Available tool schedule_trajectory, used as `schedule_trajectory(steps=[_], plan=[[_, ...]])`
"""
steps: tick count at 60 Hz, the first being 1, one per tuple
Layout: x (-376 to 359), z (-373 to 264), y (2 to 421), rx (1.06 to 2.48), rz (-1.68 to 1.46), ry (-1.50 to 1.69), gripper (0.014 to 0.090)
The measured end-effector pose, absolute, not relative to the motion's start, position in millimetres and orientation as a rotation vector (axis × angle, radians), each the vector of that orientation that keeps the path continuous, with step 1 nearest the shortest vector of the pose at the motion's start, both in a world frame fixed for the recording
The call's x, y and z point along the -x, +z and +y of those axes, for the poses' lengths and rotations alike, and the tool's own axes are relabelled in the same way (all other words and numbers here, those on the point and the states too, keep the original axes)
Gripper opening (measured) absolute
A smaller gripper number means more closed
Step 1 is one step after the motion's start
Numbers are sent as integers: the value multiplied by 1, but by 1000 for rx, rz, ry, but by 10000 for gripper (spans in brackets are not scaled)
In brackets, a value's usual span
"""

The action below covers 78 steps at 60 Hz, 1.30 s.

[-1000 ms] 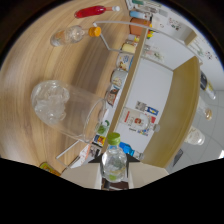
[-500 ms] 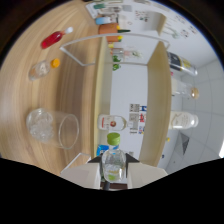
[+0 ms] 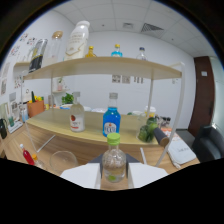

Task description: Make me a cup of Vodka Sunrise.

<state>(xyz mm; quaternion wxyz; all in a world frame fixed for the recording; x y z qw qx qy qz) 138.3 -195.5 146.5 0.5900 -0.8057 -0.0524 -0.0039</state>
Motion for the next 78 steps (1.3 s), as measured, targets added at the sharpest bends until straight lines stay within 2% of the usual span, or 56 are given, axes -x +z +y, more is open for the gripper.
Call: schedule_trajectory(steps=[8,18,44,50,55,56,66,78], plan=[[-143,-189,84,1985,-54,52,355],[-143,-188,37,2081,-37,79,356],[-142,-203,21,2174,-79,33,378],[-146,-211,37,2165,-53,18,558],[-146,-223,58,2161,-31,10,828],[-146,-226,63,2161,-21,8,862],[-132,-262,121,2138,47,14,852],[-104,-302,160,2150,46,-46,855]])
